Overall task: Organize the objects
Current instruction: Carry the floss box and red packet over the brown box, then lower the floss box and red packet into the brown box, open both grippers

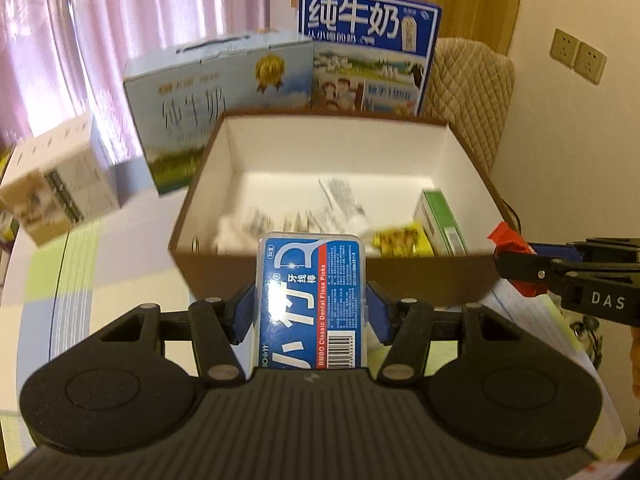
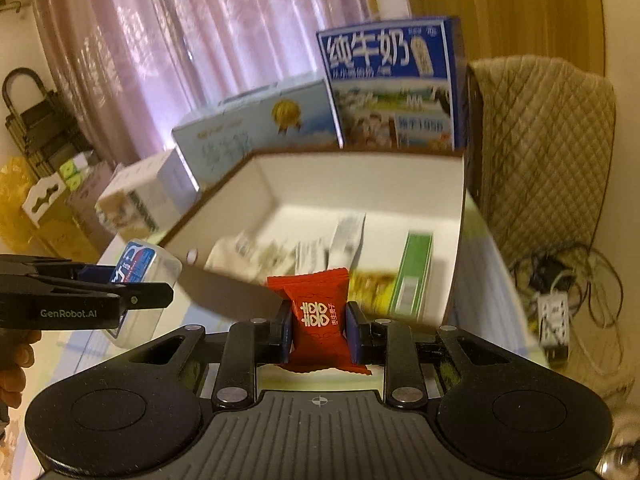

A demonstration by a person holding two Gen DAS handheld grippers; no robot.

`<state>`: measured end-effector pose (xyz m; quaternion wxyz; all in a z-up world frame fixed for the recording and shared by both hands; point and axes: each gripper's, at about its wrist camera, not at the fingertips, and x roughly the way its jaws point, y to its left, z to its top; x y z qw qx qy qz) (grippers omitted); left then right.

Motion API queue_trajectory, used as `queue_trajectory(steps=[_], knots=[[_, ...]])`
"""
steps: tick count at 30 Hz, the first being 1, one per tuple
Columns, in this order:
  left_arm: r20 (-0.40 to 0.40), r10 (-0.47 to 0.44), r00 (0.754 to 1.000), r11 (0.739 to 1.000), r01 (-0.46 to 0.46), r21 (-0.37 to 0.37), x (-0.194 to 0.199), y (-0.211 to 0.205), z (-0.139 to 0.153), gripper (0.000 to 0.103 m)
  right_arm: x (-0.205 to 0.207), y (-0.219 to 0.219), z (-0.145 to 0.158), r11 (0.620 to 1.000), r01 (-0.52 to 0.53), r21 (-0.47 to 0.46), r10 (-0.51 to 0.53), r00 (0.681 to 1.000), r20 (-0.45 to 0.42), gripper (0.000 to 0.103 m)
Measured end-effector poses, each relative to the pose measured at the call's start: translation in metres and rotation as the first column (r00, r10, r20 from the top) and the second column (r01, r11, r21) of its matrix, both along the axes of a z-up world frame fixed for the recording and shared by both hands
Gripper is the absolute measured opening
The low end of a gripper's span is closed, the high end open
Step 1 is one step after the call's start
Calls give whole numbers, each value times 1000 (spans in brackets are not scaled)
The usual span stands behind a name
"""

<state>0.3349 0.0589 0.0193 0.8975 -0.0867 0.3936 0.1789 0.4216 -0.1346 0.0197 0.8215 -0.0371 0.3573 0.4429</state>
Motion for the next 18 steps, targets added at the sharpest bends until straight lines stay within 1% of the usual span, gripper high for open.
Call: queue_trajectory(steps=[4,7,12,18], knots=[[6,-9,1000,1000,9,29,30,12,5,53,26,17,5,1000,5,10,-5,1000,22,24],[-2,-15,1000,999,15,42,55,22,5,53,49,32,2,1000,12,5,-12,1000,16,24],[-22,-23,999,996,24,81,96,41,-1,53,86,60,-12,998,37,-43,-37,999,7,24],[-87,-19,996,994,28,107,137,63,-19,53,118,87,-30,995,45,-89,-47,999,-17,24]])
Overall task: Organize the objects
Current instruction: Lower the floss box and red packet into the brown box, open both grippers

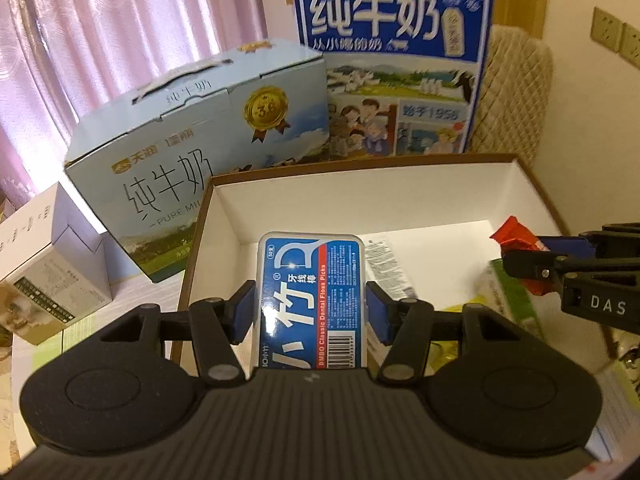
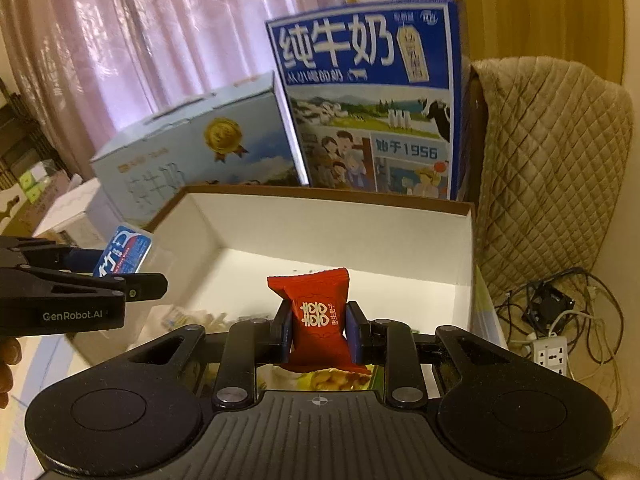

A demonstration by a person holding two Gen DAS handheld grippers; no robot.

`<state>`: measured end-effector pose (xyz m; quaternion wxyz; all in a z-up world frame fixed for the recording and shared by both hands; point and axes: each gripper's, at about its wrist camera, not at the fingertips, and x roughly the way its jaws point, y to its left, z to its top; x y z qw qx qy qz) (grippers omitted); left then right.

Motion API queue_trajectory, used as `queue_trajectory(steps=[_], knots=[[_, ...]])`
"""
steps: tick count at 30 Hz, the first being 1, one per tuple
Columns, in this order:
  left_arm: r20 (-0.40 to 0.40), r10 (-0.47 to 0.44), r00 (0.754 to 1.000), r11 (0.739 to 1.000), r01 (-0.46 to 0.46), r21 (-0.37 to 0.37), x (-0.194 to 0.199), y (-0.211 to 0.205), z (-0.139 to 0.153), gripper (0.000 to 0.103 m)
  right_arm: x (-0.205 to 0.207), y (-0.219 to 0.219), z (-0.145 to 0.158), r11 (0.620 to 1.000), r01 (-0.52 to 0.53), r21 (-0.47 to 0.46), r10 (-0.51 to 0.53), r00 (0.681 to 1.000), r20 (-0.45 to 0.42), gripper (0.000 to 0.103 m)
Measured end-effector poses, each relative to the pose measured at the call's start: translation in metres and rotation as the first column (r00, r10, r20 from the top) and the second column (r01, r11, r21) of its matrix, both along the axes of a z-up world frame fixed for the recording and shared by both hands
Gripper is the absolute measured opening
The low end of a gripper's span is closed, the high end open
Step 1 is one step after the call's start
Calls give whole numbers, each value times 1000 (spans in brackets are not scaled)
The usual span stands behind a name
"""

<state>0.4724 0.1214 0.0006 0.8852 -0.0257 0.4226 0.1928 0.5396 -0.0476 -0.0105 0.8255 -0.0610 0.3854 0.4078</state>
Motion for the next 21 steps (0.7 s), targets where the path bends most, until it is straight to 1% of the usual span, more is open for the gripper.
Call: queue_trajectory(steps=[5,9,13,18,21], knots=[[-44,-9,999,1000,9,22,25,11,-16,53,18,17,-11,1000,6,-31,-7,1000,-5,24],[-72,-10,997,1000,11,19,46,20,-29,53,31,29,-21,998,12,-63,-13,1000,-12,24],[-109,-14,994,998,20,51,66,24,-44,53,40,38,-29,996,15,-93,-17,1000,-16,24],[-136,-12,991,1000,15,27,82,30,-59,53,49,42,-34,995,26,-98,-29,999,-25,24],[-137,-21,990,999,24,21,87,29,-64,54,53,43,-34,995,30,-94,-32,999,-29,24]])
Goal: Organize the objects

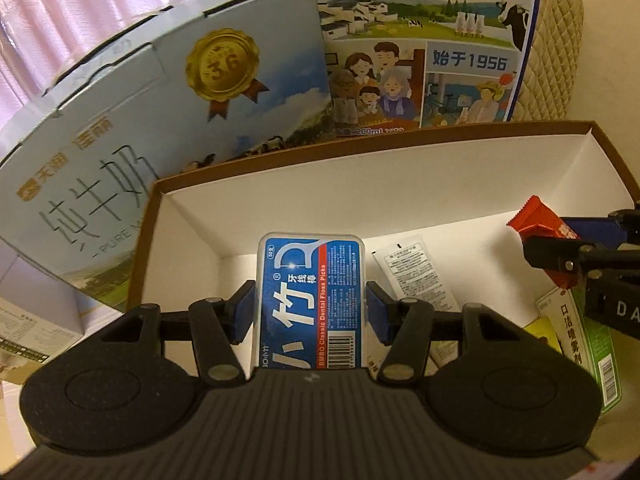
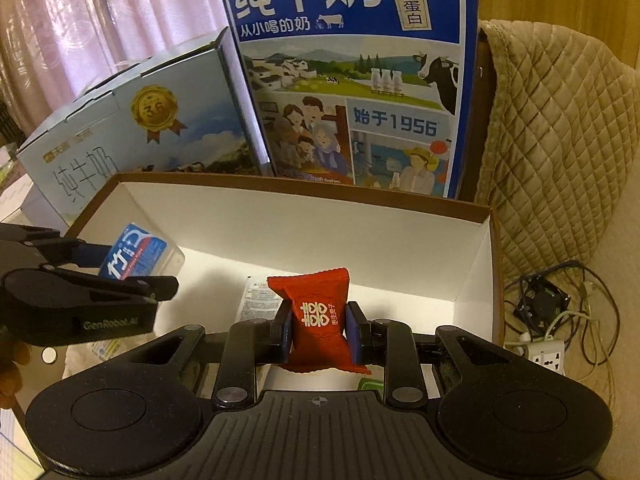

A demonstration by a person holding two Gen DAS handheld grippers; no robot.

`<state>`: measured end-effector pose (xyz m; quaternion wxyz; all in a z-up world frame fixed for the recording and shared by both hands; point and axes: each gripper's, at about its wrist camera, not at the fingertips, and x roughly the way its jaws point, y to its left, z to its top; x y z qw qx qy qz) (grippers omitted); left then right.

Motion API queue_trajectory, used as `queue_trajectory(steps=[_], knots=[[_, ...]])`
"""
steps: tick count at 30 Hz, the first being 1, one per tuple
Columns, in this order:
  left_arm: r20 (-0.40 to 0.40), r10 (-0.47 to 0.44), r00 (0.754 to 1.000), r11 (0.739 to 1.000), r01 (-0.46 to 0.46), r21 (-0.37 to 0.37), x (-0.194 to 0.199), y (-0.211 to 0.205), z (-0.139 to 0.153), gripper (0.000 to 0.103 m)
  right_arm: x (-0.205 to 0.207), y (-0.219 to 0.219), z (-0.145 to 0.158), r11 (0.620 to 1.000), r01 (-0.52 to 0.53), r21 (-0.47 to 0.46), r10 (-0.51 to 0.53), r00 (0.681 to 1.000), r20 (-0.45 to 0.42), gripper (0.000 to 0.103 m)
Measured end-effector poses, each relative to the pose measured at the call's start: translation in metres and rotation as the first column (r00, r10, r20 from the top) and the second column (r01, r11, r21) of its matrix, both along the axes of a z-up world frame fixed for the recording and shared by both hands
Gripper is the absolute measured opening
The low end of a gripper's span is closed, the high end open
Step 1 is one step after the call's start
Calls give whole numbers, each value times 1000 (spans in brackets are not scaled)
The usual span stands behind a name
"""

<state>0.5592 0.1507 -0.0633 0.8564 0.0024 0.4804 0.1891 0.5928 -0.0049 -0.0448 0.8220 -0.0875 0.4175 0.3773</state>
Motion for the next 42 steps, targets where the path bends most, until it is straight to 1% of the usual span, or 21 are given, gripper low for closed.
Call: queue_trajectory(steps=[3,5,6,7,9,13,15,17,19,21,24,26,30,33,37,40,42], knots=[[6,-2,1000,1000,2,-15,4,2,-2,54,2,0,0,1000,1,9,0,1000,-2,24],[12,10,1000,1000,-10,-27,5,5,-1,62,2,-1,0,1000,1,15,-1,1000,-6,24],[18,16,1000,999,-16,-30,4,6,-1,69,2,-1,0,1000,0,18,0,1000,-8,24],[25,22,999,999,-21,-34,3,8,0,73,2,-2,0,1000,1,20,0,1000,-7,24],[32,23,999,999,-22,-37,0,9,3,73,1,-2,0,1000,-3,27,3,1000,-7,24],[40,30,999,999,-28,-42,-10,10,9,81,-1,-3,2,998,-22,53,22,1000,-4,25],[47,33,998,998,-30,-57,-16,8,14,86,-3,-4,3,999,-12,51,12,1000,9,34],[66,36,997,997,-31,-70,-26,7,20,88,-5,-9,4,998,0,69,-2,1000,26,57],[83,41,996,997,-34,-73,-37,4,27,91,-8,-16,8,995,13,96,-17,999,37,61],[104,47,993,996,-39,-79,-49,1,35,94,-12,-26,13,993,0,121,-3,1000,25,62],[140,55,989,996,-44,-83,-69,-5,49,95,-22,-41,20,989,-7,150,4,1000,18,62],[174,54,983,996,-40,-81,-83,-13,59,98,-32,-51,24,987,-12,163,9,1000,21,63],[226,46,973,998,-34,-60,-111,-29,80,101,-55,-72,34,983,-17,181,11,999,37,65],[260,59,964,997,-42,-68,-131,-40,92,102,-72,-86,42,981,-26,191,16,999,50,66],[301,91,949,995,-71,-74,-161,-56,106,102,-98,-103,55,982,-47,183,27,993,111,68],[329,99,939,995,-88,-50,-183,-69,113,102,-120,-117,61,981,-62,186,30,984,173,73],[338,122,933,992,-108,-60,-197,-76,115,102,-131,-126,62,980,-65,188,32,985,170,74]])
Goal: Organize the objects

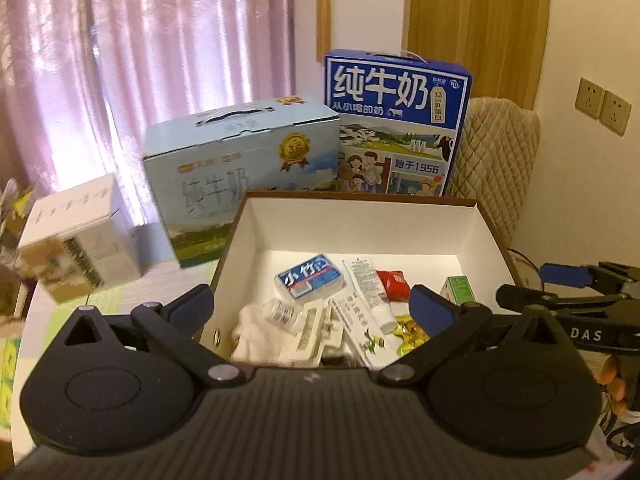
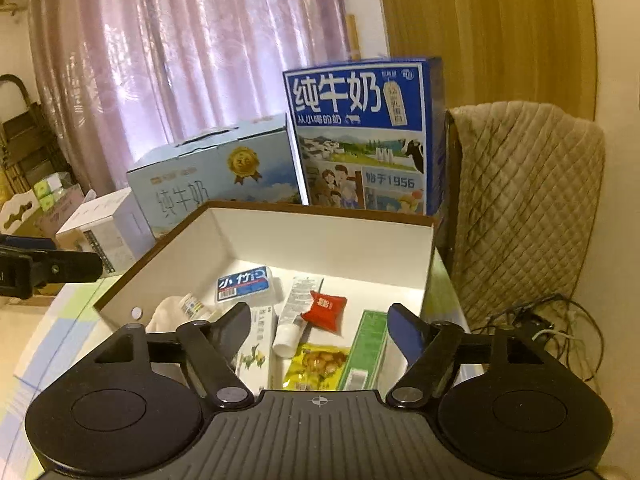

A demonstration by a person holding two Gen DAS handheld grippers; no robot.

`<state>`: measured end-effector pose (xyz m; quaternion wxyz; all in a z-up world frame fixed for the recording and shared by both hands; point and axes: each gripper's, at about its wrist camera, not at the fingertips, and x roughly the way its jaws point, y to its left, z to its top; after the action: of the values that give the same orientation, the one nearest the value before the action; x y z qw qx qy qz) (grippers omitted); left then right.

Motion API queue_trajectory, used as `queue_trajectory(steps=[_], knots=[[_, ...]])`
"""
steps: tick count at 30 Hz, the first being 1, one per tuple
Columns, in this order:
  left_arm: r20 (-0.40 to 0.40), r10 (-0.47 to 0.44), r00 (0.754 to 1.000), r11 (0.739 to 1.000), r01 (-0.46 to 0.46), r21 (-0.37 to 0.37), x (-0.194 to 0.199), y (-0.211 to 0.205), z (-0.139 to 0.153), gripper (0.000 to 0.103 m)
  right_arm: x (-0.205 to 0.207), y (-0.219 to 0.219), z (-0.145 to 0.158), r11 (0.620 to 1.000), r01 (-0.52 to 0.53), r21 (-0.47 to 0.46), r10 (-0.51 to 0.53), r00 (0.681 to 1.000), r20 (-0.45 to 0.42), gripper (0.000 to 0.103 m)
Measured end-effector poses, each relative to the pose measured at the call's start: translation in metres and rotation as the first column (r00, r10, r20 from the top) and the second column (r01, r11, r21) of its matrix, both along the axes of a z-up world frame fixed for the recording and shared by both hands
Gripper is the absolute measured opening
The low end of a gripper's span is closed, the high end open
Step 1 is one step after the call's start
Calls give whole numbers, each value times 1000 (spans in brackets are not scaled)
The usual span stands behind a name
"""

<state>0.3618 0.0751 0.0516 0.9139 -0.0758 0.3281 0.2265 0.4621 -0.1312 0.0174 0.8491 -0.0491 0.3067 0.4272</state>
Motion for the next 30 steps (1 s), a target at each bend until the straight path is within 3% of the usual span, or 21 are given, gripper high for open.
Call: queue_trajectory(steps=[13,30], knots=[[-52,112,992,989,-116,-93,-95,-42,-1,102,-76,-51,15,999,-34,34,38,992,-118,75],[-108,65,992,985,-81,-150,-208,-88,-8,102,-210,-80,14,999,-30,-31,23,978,-206,75]])
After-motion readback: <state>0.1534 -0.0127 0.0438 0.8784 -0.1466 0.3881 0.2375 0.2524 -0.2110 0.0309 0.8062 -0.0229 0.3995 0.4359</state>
